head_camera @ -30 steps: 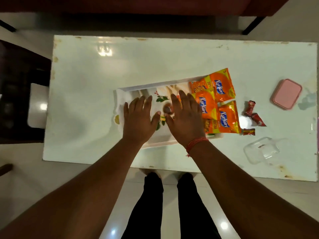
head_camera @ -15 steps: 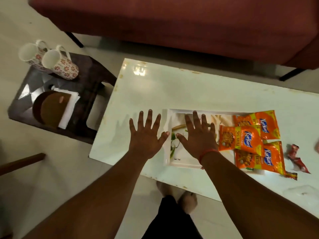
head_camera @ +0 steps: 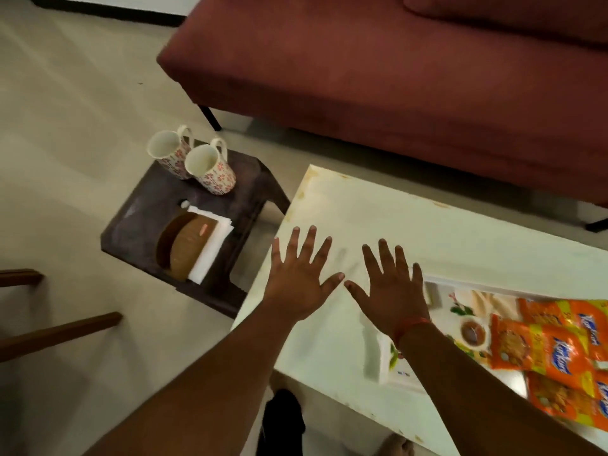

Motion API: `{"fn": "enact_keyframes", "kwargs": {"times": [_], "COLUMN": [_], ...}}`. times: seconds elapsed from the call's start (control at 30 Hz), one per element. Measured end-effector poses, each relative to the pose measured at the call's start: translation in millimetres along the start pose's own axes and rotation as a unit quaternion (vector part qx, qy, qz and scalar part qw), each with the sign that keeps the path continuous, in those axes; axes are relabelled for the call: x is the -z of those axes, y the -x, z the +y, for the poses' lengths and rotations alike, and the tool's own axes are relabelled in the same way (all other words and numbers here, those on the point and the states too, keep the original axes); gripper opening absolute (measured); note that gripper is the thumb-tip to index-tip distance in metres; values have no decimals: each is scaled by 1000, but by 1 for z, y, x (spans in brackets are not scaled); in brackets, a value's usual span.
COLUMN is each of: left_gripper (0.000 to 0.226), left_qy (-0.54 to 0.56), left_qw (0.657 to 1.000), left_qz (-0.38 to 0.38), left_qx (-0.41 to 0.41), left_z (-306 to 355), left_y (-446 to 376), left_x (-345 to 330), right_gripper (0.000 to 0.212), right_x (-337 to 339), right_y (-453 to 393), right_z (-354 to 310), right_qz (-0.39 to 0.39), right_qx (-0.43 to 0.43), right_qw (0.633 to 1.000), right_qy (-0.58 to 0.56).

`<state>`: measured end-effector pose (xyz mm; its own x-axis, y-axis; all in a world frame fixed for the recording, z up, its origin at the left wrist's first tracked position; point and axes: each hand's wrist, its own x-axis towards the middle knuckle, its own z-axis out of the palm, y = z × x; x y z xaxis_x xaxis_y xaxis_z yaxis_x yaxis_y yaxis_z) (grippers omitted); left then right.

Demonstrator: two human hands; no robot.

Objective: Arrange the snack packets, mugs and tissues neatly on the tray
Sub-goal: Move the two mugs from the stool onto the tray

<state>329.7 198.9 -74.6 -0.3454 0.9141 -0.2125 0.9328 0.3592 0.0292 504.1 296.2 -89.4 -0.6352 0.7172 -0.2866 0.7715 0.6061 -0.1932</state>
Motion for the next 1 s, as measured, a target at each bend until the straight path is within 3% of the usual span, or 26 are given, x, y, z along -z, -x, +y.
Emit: {"fn": "enact_keyframes", "kwargs": {"times": [0.23, 0.33, 0.53, 0.63, 0.73, 0.87, 1.0], "left_gripper": [75, 71, 63, 62, 77, 78, 78], "left_qy": [-12, -34, -63, -55, -22, -37, -36], "left_qw": [997, 994, 992, 996, 997, 997, 996], "left_qz": [78, 106, 66, 5, -60, -65, -77], "left_qx": [-21, 12, 83, 73, 36, -3, 11], "left_z": [-152, -229, -345, -372, -382, -382, -380], "left_y": [-71, -96, -131, -146, -160, -175, -182], "left_x": [75, 99, 102, 95, 94, 94, 98], "right_gripper": [79, 79, 87, 93, 91, 84, 84], "right_x": [31, 44, 58, 55, 49, 49, 55], "right_y": [-108, -155, -231, -254, -266, -273, -278], "right_z": [-138, -204, -301, -324, -331, -332, -333], "right_qz": [44, 64, 99, 62, 55, 64, 37], "right_qx": [55, 78, 124, 147, 145, 162, 169], "right_qw": [997, 994, 983, 986, 988, 985, 985], "right_qy": [-16, -43, -89, -40, -5, 3, -23]}}
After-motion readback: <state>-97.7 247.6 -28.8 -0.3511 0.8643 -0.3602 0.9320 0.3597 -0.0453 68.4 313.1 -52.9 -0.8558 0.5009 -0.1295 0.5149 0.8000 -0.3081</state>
